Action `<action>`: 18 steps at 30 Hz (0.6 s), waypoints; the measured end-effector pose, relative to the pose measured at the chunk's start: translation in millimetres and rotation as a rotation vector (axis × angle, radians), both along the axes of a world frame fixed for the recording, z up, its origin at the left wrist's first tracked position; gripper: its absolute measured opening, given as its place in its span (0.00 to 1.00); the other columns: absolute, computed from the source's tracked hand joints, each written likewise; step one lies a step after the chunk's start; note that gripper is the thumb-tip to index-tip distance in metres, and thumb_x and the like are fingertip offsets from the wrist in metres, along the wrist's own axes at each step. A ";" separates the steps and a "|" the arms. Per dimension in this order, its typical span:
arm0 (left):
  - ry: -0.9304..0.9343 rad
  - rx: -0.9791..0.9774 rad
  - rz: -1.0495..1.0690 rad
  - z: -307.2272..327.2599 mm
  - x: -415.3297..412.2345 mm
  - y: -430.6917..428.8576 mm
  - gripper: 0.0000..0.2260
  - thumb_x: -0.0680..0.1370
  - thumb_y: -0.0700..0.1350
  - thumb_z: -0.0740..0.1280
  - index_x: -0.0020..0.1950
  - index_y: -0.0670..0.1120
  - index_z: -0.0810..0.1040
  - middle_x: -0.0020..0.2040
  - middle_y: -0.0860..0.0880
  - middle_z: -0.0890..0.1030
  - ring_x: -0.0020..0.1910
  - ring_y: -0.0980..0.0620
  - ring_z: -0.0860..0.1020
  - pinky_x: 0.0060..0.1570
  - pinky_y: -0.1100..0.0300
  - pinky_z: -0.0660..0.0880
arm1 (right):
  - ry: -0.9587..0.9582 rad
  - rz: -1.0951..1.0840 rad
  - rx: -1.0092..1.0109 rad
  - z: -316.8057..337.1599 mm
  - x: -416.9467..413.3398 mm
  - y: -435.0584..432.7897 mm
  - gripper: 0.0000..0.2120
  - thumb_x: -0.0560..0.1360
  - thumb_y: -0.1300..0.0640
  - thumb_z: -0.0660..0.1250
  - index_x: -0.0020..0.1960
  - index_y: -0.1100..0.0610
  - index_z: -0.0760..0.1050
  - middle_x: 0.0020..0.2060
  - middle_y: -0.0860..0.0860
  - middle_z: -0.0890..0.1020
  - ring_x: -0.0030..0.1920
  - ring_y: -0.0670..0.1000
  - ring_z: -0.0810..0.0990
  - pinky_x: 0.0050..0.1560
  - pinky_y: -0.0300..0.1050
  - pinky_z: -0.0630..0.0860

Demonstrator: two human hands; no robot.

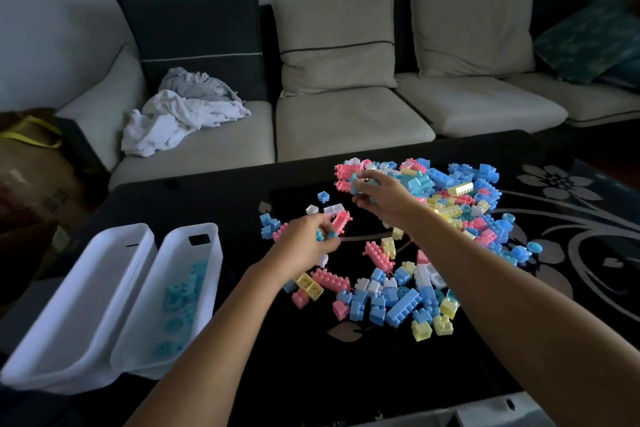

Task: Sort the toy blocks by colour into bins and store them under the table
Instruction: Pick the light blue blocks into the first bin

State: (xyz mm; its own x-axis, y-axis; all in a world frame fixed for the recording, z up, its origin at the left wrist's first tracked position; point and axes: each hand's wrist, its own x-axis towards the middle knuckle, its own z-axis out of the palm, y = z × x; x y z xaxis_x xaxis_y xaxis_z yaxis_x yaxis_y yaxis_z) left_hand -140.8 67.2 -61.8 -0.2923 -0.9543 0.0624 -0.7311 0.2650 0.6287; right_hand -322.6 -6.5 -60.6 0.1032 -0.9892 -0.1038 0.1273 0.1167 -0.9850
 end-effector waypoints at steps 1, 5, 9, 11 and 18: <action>0.013 -0.013 0.025 5.0 9.5 3.6 0.05 0.77 0.48 0.67 0.50 0.49 0.75 0.45 0.53 0.77 0.33 0.60 0.74 0.28 0.73 0.66 | -0.223 0.042 0.066 4.2 3.7 7.3 0.05 0.78 0.62 0.62 0.53 0.59 0.73 0.44 0.55 0.75 0.42 0.48 0.76 0.42 0.37 0.79; 0.049 -0.091 0.203 24.1 54.0 19.5 0.03 0.77 0.47 0.67 0.48 0.49 0.76 0.44 0.52 0.80 0.40 0.58 0.77 0.36 0.67 0.71 | -0.706 0.189 0.265 8.4 30.7 24.9 0.07 0.76 0.62 0.62 0.54 0.63 0.71 0.42 0.57 0.76 0.37 0.47 0.77 0.33 0.34 0.78; 0.128 -0.094 0.443 32.9 107.0 35.0 0.06 0.78 0.44 0.63 0.41 0.48 0.76 0.38 0.51 0.80 0.38 0.52 0.76 0.42 0.58 0.72 | -0.838 0.315 0.363 10.7 67.0 39.3 0.12 0.74 0.60 0.62 0.56 0.63 0.72 0.45 0.59 0.77 0.37 0.50 0.79 0.32 0.37 0.78; 0.140 -0.013 0.529 30.7 133.2 45.7 0.09 0.79 0.46 0.61 0.40 0.46 0.76 0.38 0.49 0.80 0.35 0.52 0.74 0.41 0.57 0.70 | -0.729 0.368 0.387 19.8 87.2 49.8 0.12 0.78 0.57 0.59 0.56 0.62 0.73 0.48 0.60 0.76 0.41 0.51 0.79 0.35 0.38 0.79; -0.279 0.094 0.641 5.0 163.7 71.8 0.13 0.78 0.44 0.58 0.41 0.36 0.74 0.33 0.42 0.75 0.34 0.45 0.74 0.33 0.58 0.65 | -0.353 0.415 0.458 41.8 191.3 78.9 0.14 0.81 0.59 0.57 0.62 0.67 0.68 0.56 0.63 0.72 0.59 0.61 0.74 0.50 0.51 0.79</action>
